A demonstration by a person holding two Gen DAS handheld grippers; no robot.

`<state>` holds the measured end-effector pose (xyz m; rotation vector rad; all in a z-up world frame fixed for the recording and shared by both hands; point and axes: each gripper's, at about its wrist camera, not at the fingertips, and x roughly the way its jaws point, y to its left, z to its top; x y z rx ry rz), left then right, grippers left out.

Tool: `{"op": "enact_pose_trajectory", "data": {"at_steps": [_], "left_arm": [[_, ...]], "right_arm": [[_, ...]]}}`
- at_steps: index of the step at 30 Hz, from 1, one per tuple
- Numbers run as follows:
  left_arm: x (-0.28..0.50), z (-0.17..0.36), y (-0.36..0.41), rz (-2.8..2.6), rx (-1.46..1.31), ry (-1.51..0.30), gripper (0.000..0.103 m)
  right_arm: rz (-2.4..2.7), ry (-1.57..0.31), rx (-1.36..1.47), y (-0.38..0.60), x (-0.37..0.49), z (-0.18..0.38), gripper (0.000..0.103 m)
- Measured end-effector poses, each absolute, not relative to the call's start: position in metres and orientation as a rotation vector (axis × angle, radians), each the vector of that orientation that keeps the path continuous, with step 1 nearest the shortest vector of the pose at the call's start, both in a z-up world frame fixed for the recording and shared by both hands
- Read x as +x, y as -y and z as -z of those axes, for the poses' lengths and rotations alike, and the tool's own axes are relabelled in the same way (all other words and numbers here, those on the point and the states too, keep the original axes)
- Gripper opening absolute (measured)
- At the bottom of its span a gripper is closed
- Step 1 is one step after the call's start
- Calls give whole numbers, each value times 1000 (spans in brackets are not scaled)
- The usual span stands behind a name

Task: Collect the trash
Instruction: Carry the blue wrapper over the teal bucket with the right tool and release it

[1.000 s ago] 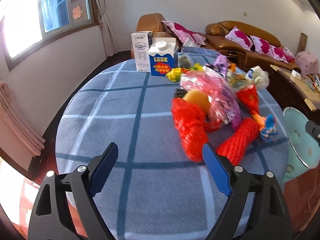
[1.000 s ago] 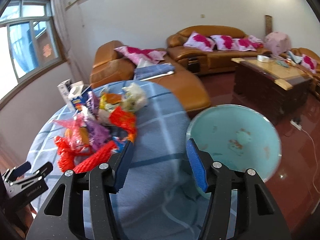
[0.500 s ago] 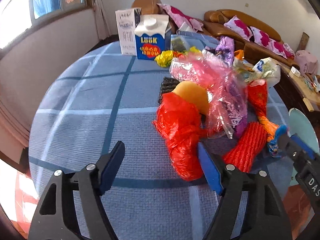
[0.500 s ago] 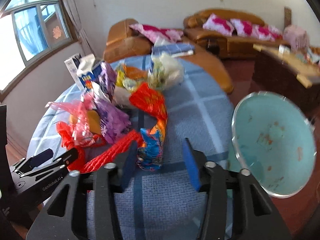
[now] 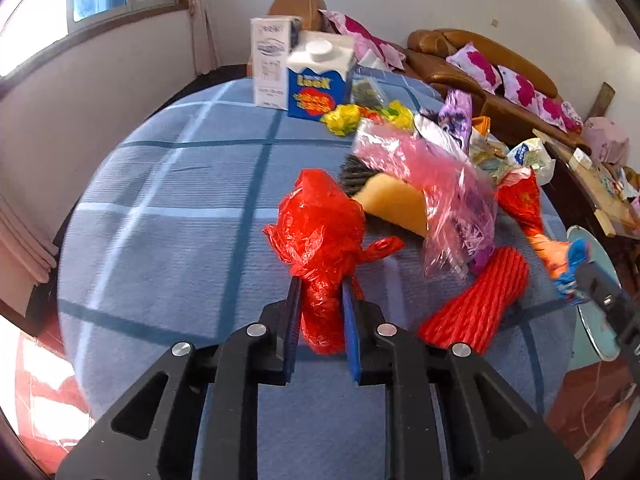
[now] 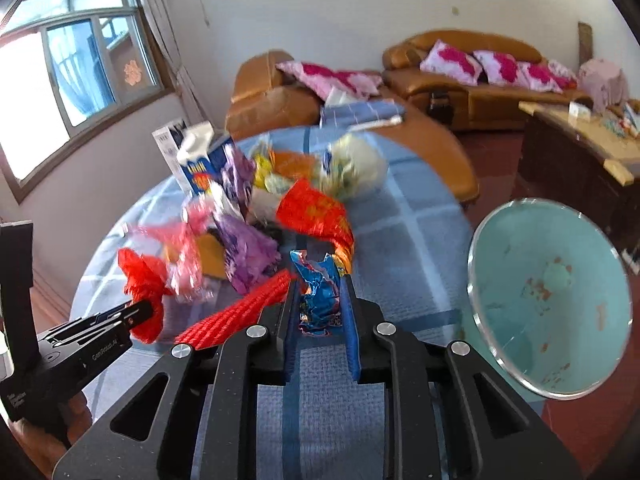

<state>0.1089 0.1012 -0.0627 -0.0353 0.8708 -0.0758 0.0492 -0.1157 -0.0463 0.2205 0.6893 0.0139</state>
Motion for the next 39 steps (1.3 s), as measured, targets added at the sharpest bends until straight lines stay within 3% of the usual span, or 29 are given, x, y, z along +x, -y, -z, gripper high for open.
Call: {"op": "enact_pose_trajectory", "data": {"at_steps": [15, 39], "left_arm": [[60, 9, -121, -57, -27, -702, 19], [58, -7, 28, 304, 92, -669, 19]], "right_arm": [[28, -552, 215, 137, 2, 18, 20], [312, -519, 270, 232, -30, 32, 20]]}}
